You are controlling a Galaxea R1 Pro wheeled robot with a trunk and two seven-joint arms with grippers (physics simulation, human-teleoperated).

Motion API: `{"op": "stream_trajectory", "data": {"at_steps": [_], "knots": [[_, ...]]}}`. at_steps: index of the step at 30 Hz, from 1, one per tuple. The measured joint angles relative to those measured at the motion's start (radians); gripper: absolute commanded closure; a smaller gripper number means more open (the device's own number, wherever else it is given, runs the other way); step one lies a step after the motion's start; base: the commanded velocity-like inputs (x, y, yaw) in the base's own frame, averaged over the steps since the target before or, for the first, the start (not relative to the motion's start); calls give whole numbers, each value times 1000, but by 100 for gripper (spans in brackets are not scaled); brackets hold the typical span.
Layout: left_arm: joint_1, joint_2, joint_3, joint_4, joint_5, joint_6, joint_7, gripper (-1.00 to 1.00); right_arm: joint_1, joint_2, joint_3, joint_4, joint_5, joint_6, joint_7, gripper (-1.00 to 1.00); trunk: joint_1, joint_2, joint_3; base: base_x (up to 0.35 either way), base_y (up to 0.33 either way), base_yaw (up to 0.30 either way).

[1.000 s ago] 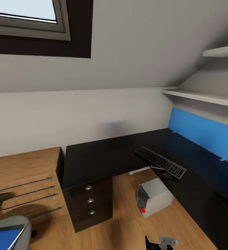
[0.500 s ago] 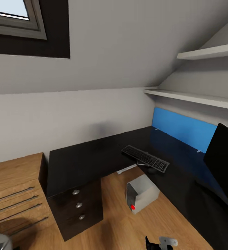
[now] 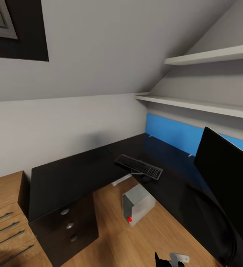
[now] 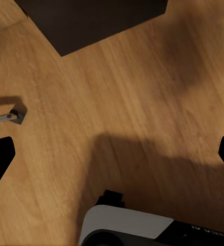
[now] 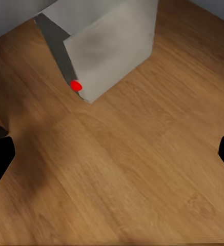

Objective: In the bedroom, organize the workspace by keeping the computer under the desk, ensuring the monitor is on the desk, placing the keyboard on the desk next to the monitor, placing the mouse on the desk next to the keyboard, moving the folder from the swivel chair onto the desk next to the mouse, stacking the notebook on top of the folder with the pen on top of the notebook, and positioning the swivel chair next to the desk.

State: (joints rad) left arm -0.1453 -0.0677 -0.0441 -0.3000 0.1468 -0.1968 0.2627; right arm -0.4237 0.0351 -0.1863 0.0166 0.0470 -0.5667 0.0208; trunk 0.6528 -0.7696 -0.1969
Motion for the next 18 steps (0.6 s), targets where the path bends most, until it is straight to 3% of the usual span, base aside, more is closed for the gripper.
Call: {"op": "stream_trajectory", "data": {"at_steps": [6,18], "knots": [[0,0,0,-1,0,0,0,-100,0,0,0,0,0,0,0,-100,0,0,-1,0,0,-92],[0,0,0,-1,0,0,0,-100,0,0,2,-2,2,0,0,-100,0,0,-1,0,0,-6]]}}
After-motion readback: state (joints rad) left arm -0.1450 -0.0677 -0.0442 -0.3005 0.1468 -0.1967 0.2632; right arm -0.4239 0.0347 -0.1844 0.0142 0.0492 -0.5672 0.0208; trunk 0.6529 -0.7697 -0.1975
